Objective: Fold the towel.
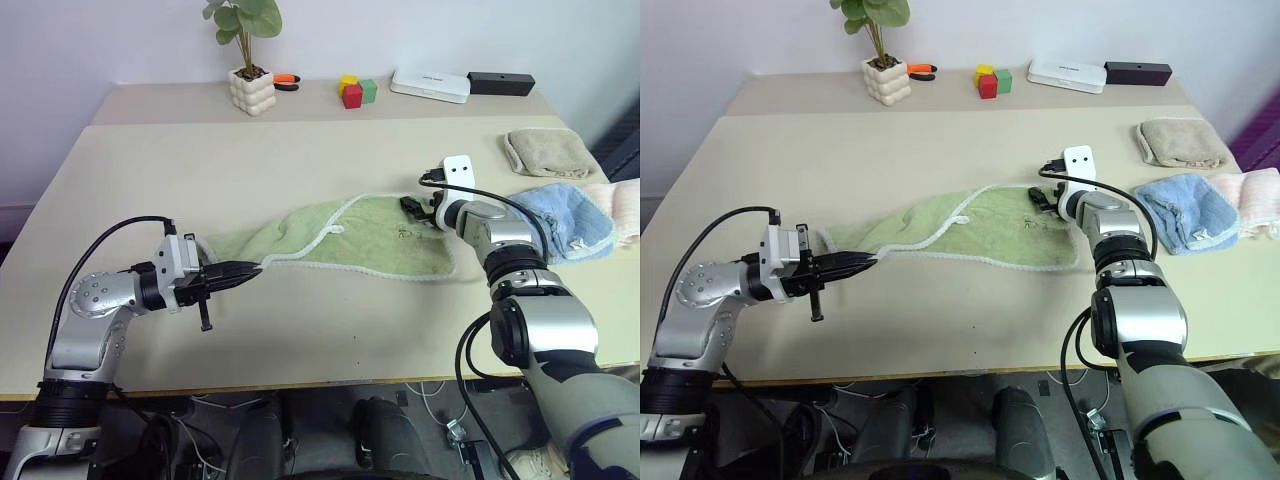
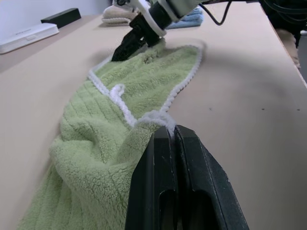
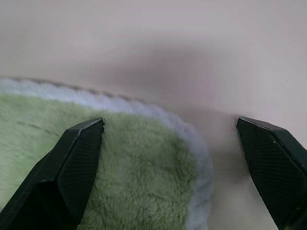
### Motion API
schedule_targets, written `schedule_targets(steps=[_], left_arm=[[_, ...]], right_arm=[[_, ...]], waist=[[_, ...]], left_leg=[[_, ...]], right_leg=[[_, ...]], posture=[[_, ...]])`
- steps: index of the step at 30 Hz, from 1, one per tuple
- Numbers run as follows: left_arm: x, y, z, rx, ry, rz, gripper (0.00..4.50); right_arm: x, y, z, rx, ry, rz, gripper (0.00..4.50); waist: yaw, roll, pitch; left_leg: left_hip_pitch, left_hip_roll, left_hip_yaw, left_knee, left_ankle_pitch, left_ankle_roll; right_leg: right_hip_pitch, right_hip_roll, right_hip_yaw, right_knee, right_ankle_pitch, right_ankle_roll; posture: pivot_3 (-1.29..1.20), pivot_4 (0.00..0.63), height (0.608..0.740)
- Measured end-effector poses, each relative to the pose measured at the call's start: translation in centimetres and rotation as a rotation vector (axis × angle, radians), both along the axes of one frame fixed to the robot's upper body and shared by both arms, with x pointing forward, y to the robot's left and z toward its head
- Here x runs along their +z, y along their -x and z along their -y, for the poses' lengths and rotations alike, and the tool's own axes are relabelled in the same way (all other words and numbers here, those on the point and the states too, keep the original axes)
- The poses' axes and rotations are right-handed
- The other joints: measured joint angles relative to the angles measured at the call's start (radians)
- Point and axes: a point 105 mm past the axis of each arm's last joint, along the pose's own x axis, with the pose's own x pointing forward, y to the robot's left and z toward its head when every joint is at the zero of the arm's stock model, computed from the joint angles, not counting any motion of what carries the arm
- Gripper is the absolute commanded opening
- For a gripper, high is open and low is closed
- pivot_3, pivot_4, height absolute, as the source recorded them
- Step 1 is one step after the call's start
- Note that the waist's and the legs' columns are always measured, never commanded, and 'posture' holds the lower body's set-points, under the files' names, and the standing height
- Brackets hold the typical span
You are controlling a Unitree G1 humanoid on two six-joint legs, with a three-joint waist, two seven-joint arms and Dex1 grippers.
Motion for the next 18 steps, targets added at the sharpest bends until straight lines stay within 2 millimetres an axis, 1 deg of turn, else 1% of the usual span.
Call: schedule_targets(steps=[2, 3, 5, 6, 7, 9, 10, 15, 18], left_arm=[[-0.03, 0.15, 0.06, -0.001, -0.002, 0.001, 0.00], [0.00, 0.17, 0.10, -0.003, -0.002, 0.003, 0.00], [0.05, 0.18, 0.12, -0.003, -0.002, 0.005, 0.00], [0.04, 0.17, 0.12, -0.002, -0.003, 0.005, 0.00], [0.04, 0.17, 0.12, -0.002, -0.003, 0.005, 0.00], [0.03, 0.16, 0.11, -0.001, -0.004, 0.006, 0.00], [0.03, 0.15, 0.11, 0.000, -0.004, 0.006, 0.00], [-0.09, -0.07, -0.07, 0.013, -0.004, 0.005, 0.00], [-0.10, -0.71, -0.63, 0.056, 0.011, 0.000, 0.00]], right_arm=[[-0.05, 0.00, 0.00, 0.000, -0.004, -0.011, 3.66], [-0.01, -0.02, 0.01, 0.000, -0.004, -0.012, 3.24], [-0.12, 0.04, -0.14, 0.013, -0.008, -0.019, 2.21], [-0.16, 0.07, -0.25, 0.023, -0.011, -0.022, 1.58], [-0.14, 0.10, -0.43, 0.037, -0.018, -0.026, 1.17], [-0.04, 0.11, -0.74, 0.056, -0.024, -0.029, 0.19], [0.03, 0.10, -0.83, 0.064, -0.022, -0.030, 0.09], [0.18, 0.18, -0.72, 0.089, 0.009, -0.030, 0.09], [0.21, 0.61, -0.18, 0.125, 0.014, -0.018, 0.09]], waist=[[0.000, 0.000, 0.000], [0.000, 0.000, 0.000], [0.000, 0.000, 0.000], [0.001, 0.000, 0.000], [0.001, 0.000, 0.000], [0.002, 0.000, 0.000], [0.003, 0.000, 0.000], [0.005, 0.000, 0.000], [0.006, 0.000, 0.000]], left_leg=[[0.000, 0.000, 0.000, 0.000, 0.000, 0.000], [0.000, 0.000, 0.000, 0.000, 0.000, 0.000], [0.001, 0.000, 0.000, 0.000, 0.000, 0.000], [0.001, 0.000, 0.000, 0.000, 0.000, 0.000], [0.001, 0.000, 0.000, 0.000, 0.000, 0.000], [0.001, 0.000, 0.000, 0.000, 0.000, 0.000], [0.001, 0.000, 0.000, 0.000, 0.000, 0.000], [0.000, 0.000, 0.000, 0.000, 0.000, 0.000], [0.000, 0.000, 0.000, 0.000, 0.000, 0.000]], right_leg=[[0.000, 0.000, 0.000, 0.000, 0.000, 0.000], [0.000, 0.000, 0.000, 0.000, 0.000, 0.000], [0.001, 0.000, 0.000, 0.000, 0.000, 0.000], [0.001, 0.000, 0.000, 0.000, 0.000, 0.000], [0.001, 0.000, 0.000, 0.000, 0.000, 0.000], [0.001, 0.000, 0.000, 0.000, 0.000, 0.000], [0.001, 0.000, 0.000, 0.000, 0.000, 0.000], [0.001, 0.000, 0.000, 0.000, 0.000, 0.000], [0.001, 0.000, 0.000, 0.000, 0.000, 0.000]], posture=[[0.00, 0.150, 0.735], [0.00, 0.150, 0.735], [0.00, 0.150, 0.735], [0.00, 0.150, 0.735], [0.00, 0.150, 0.735], [0.00, 0.150, 0.735], [0.00, 0.150, 0.735], [0.00, 0.150, 0.735], [0.00, 0.150, 0.735]])
